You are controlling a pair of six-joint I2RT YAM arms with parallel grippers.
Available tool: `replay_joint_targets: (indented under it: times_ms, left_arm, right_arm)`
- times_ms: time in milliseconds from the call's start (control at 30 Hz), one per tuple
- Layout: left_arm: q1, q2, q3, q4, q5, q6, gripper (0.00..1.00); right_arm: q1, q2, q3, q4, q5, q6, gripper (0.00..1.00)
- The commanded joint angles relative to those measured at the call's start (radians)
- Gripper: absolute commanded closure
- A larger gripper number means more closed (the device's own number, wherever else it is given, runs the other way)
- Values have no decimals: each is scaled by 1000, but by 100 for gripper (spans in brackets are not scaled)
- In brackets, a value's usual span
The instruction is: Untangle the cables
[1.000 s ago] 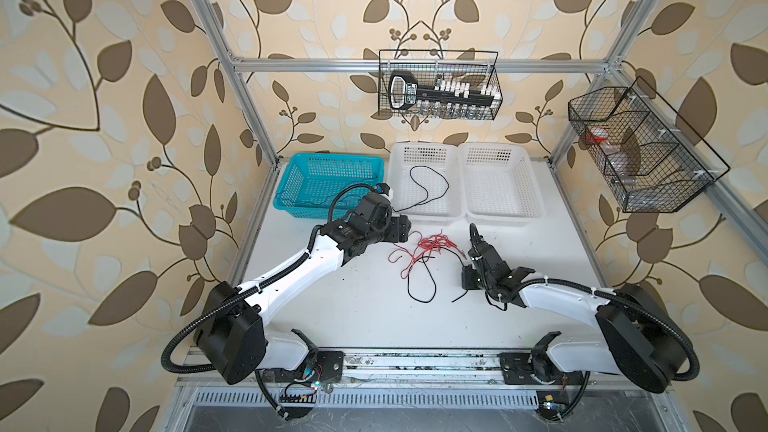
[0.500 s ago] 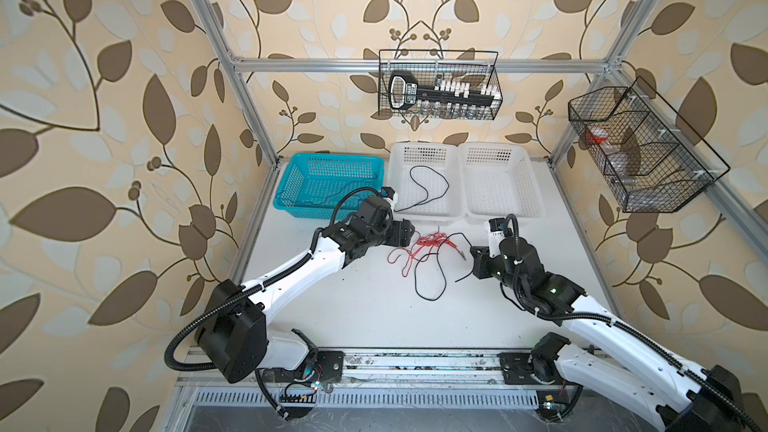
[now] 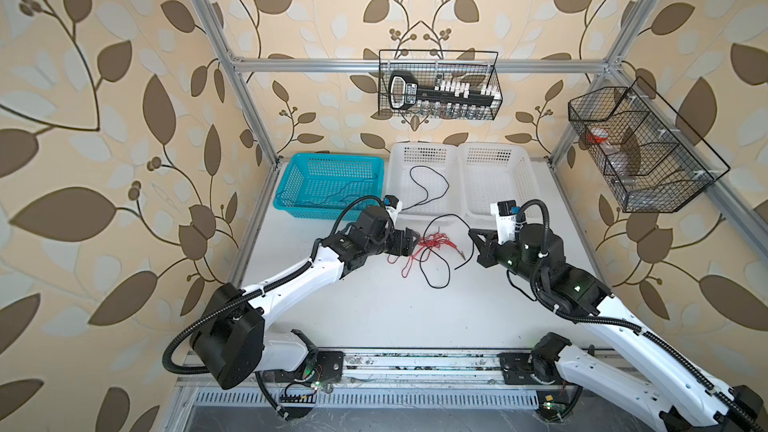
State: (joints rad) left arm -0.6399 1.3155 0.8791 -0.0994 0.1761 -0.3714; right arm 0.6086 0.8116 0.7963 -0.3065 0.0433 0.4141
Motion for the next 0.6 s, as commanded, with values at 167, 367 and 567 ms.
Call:
replay_joint_targets:
  times_ms: [167,367,567]
  left_arm:
    - [-30,-73,-14,96,33,55,18]
    - [-57,-113,-93,217,56,55,18]
    - [-62,-115,-100,221,36,67,17]
  right_arm:
    - [4,7,86,-22,0,-34,100]
    - [5,32,100,2,39,-38,100]
    - [5,72,107,38,36,-46,100]
